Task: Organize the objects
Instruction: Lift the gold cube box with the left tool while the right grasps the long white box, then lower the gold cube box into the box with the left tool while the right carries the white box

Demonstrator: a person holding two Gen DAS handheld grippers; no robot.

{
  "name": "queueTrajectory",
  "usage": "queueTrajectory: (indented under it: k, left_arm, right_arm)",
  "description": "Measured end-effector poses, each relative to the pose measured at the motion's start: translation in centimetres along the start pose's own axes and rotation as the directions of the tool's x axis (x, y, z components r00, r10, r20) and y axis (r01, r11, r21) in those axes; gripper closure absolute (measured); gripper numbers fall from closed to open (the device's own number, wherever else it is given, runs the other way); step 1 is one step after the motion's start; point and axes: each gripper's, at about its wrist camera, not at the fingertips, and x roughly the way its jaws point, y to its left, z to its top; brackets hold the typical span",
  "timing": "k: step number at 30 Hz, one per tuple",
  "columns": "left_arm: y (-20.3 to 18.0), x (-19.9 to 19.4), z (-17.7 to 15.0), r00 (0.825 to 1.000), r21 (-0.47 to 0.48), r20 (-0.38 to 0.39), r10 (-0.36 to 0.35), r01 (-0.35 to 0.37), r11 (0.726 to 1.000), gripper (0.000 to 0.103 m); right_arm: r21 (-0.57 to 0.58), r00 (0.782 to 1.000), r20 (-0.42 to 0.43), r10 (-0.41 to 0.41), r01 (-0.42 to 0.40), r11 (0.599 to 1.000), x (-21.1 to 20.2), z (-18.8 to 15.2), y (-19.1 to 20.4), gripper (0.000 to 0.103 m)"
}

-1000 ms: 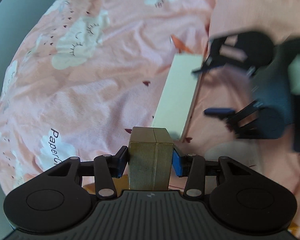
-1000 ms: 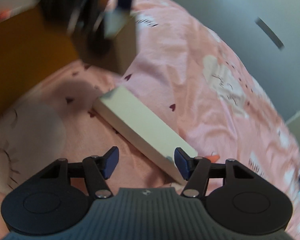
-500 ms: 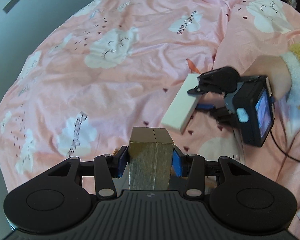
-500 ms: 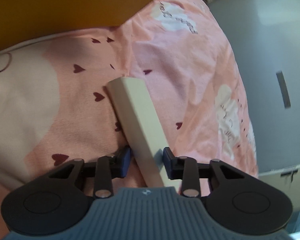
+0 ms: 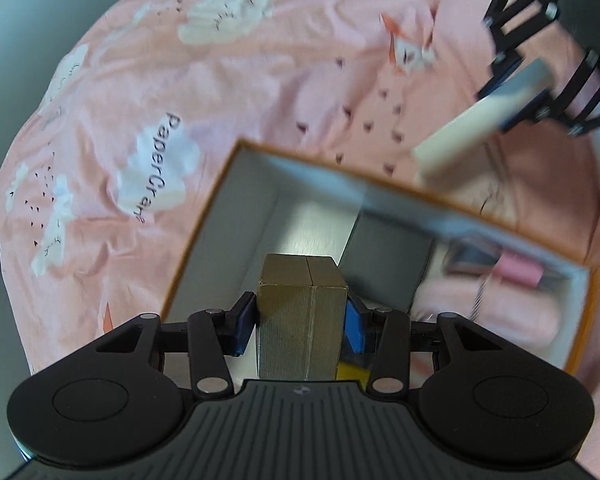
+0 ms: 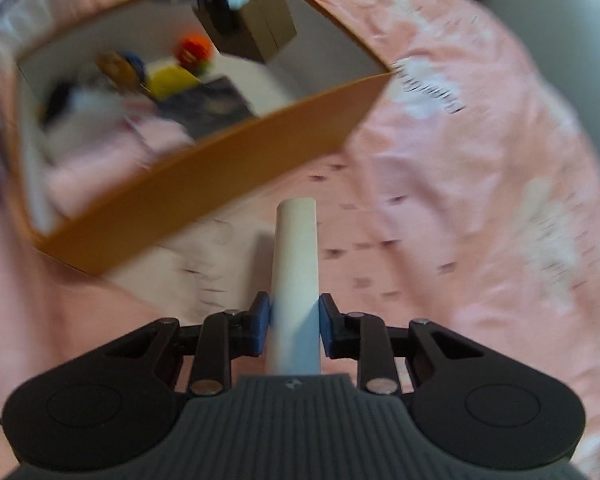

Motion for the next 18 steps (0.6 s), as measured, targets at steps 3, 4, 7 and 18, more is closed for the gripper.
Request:
queueTrajectory:
  k: [3, 4, 7, 18]
  left_arm:
    - [0.5, 1.6, -0.9, 0.999, 0.042, -0.035, 0.010, -0.009, 0.999, 0.051]
    - [0.6, 2.0, -1.2, 0.999, 0.061, -0.046, 0.018, -0.016, 0.998, 0.051]
    - [0.9, 2.9, -1.9, 0.996, 0.108, -0.080, 0.034, -0.025, 0.994, 0.051]
    - [2.0, 5.6, -2.7, 0.984, 0.162, -0.171, 0.056, -0.028, 0.986, 0.051]
  right_arm:
    - [0.043, 0.997, -0.053, 0.051, -0.049, 0.998, 1.5, -0.2, 0.0, 0.076]
    - [0.058, 0.995, -0.079, 0.063, -0.058, 0.997, 2.2, -0.3, -0.3, 0.076]
    - [0.129, 0.989, -0.112, 0.101, -0.086, 0.988, 3.1, -0.8, -1.4, 0.075]
    - [0.153, 0.984, -0.179, 0.011, 0.017, 0.988, 4.7, -0.5, -4.6, 0.072]
